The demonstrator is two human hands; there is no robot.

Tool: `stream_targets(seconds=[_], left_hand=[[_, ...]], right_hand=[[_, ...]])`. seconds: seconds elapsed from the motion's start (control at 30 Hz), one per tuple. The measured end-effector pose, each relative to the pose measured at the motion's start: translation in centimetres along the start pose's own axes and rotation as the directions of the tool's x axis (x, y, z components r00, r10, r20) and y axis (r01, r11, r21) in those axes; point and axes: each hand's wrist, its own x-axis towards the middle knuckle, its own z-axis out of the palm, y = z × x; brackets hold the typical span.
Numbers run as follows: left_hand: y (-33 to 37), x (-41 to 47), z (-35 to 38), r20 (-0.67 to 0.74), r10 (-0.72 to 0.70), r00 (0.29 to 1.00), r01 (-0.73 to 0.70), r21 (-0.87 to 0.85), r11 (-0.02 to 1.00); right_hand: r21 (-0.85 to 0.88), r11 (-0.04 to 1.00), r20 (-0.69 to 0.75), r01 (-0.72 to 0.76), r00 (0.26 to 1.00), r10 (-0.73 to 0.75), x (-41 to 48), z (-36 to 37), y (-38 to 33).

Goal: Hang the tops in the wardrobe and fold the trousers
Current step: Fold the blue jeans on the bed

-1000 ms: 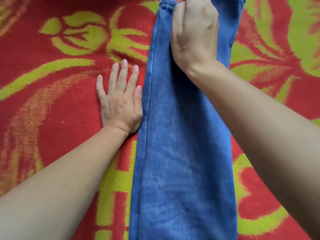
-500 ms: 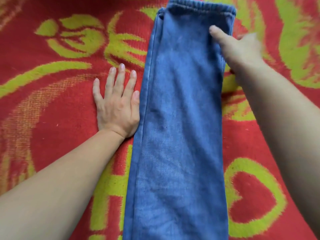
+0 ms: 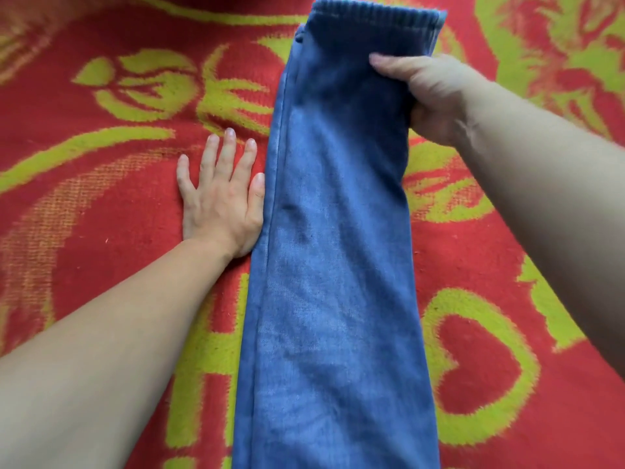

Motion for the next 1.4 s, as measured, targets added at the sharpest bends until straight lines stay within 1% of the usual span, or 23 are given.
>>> stream_targets(seconds=[0.13, 0.2, 0.27, 0.3, 0.33, 0.43, 0.5, 0.53, 0.6, 0.73, 0.77, 0.8, 0.87, 0.93, 0.97, 1.0, 1.07, 1.1, 1.13, 1.2, 1.3, 1.37, 1.4], left_hand=[[0.1, 1.3, -2.4, 0.205, -0.021, 0.979, 0.053, -0.150, 0.987], [-0.1, 2.7, -5.4, 0.369, -0.056, 0.928, 0.172, -0.288, 0.942], [0.2, 3.6, -8.9, 0.460, -0.092, 0.883, 0.344, -0.502, 0.794], [0.5, 3.5, -10.5, 0.471, -0.092, 0.877, 0.389, -0.585, 0.711], [1.1, 3.3, -11.8, 0.455, -0.070, 0.888, 0.385, -0.651, 0.654], [4.4, 2.8, -15.6, 0.307, 0.058, 0.950, 0.238, -0.833, 0.500], [6.7, 2.7, -17.9, 0.163, 0.114, 0.980, 0.106, -0.911, 0.398], [7.5, 2.5, -18.9, 0.073, 0.117, 0.990, 0.024, -0.924, 0.381], [8.6, 1.8, -20.3, -0.068, 0.107, 0.992, -0.104, -0.918, 0.384], [9.1, -2.3, -21.3, -0.149, 0.129, 0.980, -0.190, -0.889, 0.416], [8.7, -3.7, -21.2, -0.176, 0.127, 0.976, -0.214, -0.875, 0.433], [8.2, -5.4, -20.8, -0.214, 0.127, 0.968, -0.249, -0.846, 0.471], [7.2, -9.6, -19.2, -0.298, 0.137, 0.945, -0.318, -0.729, 0.606], [5.8, -15.0, -16.3, -0.305, 0.153, 0.940, -0.315, -0.608, 0.729], [5.0, -17.9, -14.6, -0.245, 0.171, 0.954, -0.285, -0.578, 0.764], [4.3, -20.7, -12.7, -0.148, 0.209, 0.967, -0.257, -0.545, 0.798], [3.5, -25.4, -9.2, 0.078, 0.333, 0.940, -0.266, -0.445, 0.855], [3.4, -27.1, -7.8, 0.146, 0.380, 0.913, -0.293, -0.413, 0.862], [3.3, -28.1, -6.6, 0.169, 0.396, 0.903, -0.304, -0.402, 0.864], [3.3, -28.6, -5.6, 0.159, 0.358, 0.920, -0.265, -0.420, 0.868], [2.8, -28.7, -5.5, 0.119, 0.380, 0.917, -0.288, -0.463, 0.839], [1.9, -29.3, -5.9, 0.137, 0.520, 0.843, -0.421, -0.434, 0.797], [1.6, -29.5, -6.3, 0.193, 0.590, 0.784, -0.483, -0.409, 0.775]], right_hand=[[-0.025, 0.990, 0.039, 0.141, 0.989, -0.140, -4.3, 0.5, -1.6], [-0.039, 0.985, 0.080, 0.168, 0.983, -0.165, -6.7, 0.4, -2.6], [-0.052, 0.979, 0.112, 0.199, 0.975, -0.193, -9.0, 0.2, -3.2], [-0.063, 0.974, 0.128, 0.217, 0.970, -0.207, -10.1, 0.0, -3.3], [-0.075, 0.970, 0.145, 0.232, 0.965, -0.220, -11.2, -0.2, -3.4], [-0.139, 0.951, 0.220, 0.275, 0.945, -0.241, -14.3, -0.7, -3.7], [-0.230, 0.926, 0.247, 0.299, 0.938, -0.241, -16.1, -1.1, -4.0], [-0.277, 0.909, 0.224, 0.311, 0.941, -0.254, -17.1, -1.2, -4.2], [-0.342, 0.878, 0.155, 0.336, 0.941, -0.300, -18.4, -1.4, -4.4], [-0.458, 0.797, 0.108, 0.394, 0.915, -0.389, -21.6, -1.8, -4.0], [-0.536, 0.729, 0.086, 0.426, 0.886, -0.455, -22.4, -1.8, -3.3], [-0.645, 0.607, 0.075, 0.464, 0.829, -0.555, -23.4, -1.8, -2.2], [-0.804, 0.309, 0.152, 0.509, 0.677, -0.720, -25.9, -1.9, 1.5], [-0.838, 0.140, 0.265, 0.527, 0.619, -0.740, -28.7, -2.0, 6.8], [-0.842, 0.074, 0.328, 0.535, 0.615, -0.717, -29.9, -2.2, 9.7], [-0.845, 0.016, 0.397, 0.534, 0.647, -0.651, -30.9, -2.4, 12.6], [-0.863, -0.076, 0.493, 0.500, 0.796, -0.353, -32.5, -2.5, 18.0], [-0.871, -0.088, 0.490, 0.484, 0.842, -0.225, -33.1, -2.5, 20.1], [-0.881, -0.068, 0.472, 0.468, 0.864, -0.173, -33.5, -2.4, 21.6], [-0.896, 0.006, 0.431, 0.443, 0.875, -0.220, -33.6, -2.4, 23.0], [-0.901, -0.003, 0.402, 0.434, 0.831, -0.384, -34.0, -2.8, 23.2], [-0.887, -0.029, 0.441, 0.462, 0.825, -0.353, -35.1, -3.4, 23.4], [-0.874, -0.029, 0.474, 0.484, 0.839, -0.268, -35.6, -3.7, 23.3]])
